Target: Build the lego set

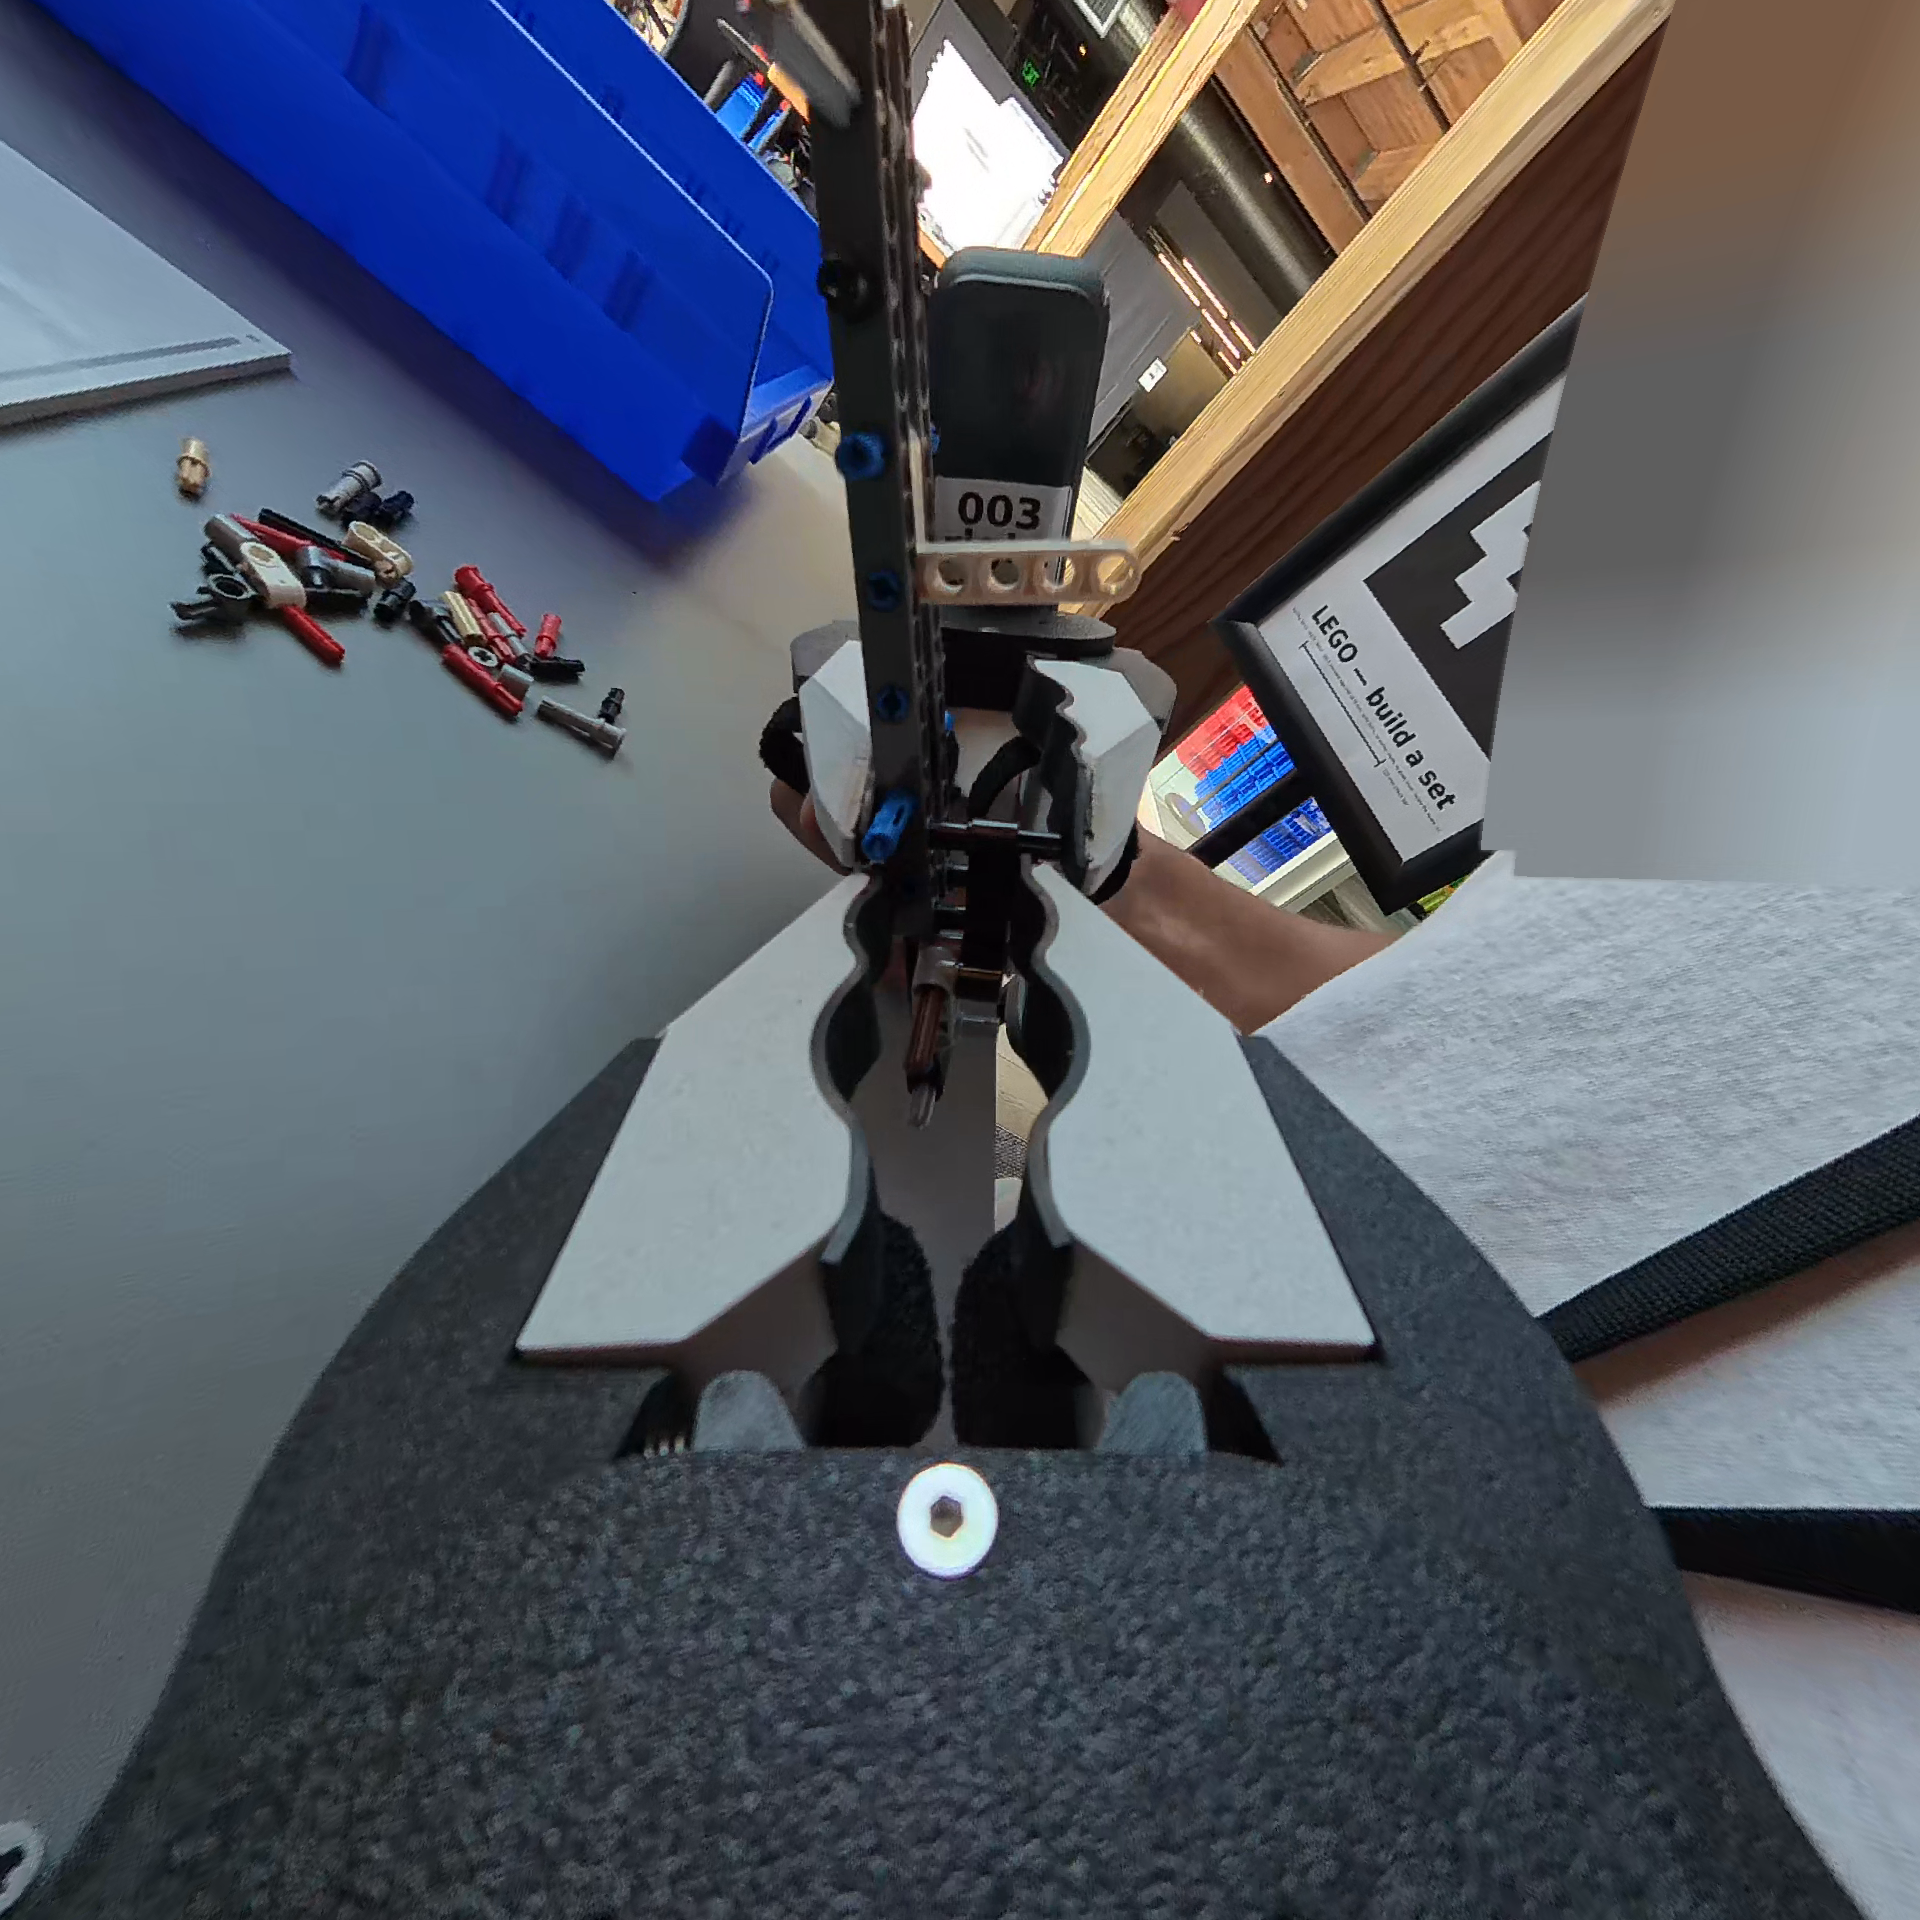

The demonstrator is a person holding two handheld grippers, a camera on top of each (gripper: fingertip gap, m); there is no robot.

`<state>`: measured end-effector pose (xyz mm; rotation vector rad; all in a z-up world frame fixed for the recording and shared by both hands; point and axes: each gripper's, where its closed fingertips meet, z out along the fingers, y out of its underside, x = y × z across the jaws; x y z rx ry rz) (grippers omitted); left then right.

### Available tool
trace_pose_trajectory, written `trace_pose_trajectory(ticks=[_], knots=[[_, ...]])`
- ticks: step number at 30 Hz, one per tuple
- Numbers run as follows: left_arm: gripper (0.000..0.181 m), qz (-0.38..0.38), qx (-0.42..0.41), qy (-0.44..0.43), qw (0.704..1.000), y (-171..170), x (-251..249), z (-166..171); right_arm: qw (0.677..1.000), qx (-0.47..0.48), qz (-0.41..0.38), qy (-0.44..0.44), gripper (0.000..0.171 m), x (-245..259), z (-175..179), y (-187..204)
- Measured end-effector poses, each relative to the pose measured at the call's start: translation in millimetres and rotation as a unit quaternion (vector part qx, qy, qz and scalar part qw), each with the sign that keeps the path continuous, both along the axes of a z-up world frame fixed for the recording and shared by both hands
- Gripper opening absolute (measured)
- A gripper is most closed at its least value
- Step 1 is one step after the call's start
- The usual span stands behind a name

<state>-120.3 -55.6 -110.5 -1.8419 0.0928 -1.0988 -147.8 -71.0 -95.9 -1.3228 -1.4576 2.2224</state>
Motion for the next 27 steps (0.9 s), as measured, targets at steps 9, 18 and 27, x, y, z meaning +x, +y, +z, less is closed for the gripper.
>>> trace_pose_trajectory(ticks=[9,18,27], knots=[[0.020,-0.007,-0.021,-0.022,1.000,3,-8,-5,0.999,-0.015,-0.014,-0.032,0.030,-8,-5,4],[0.021,-0.102,-0.225,0.026,0.969,-11,-43,-49,0.982,0.075,-0.061,-0.162,0.049,-9,-46,40],[0.021,-0.251,-0.376,0.047,0.891,-17,-45,-75,0.896,0.420,-0.100,-0.102,0.043,-5,-58,45]])
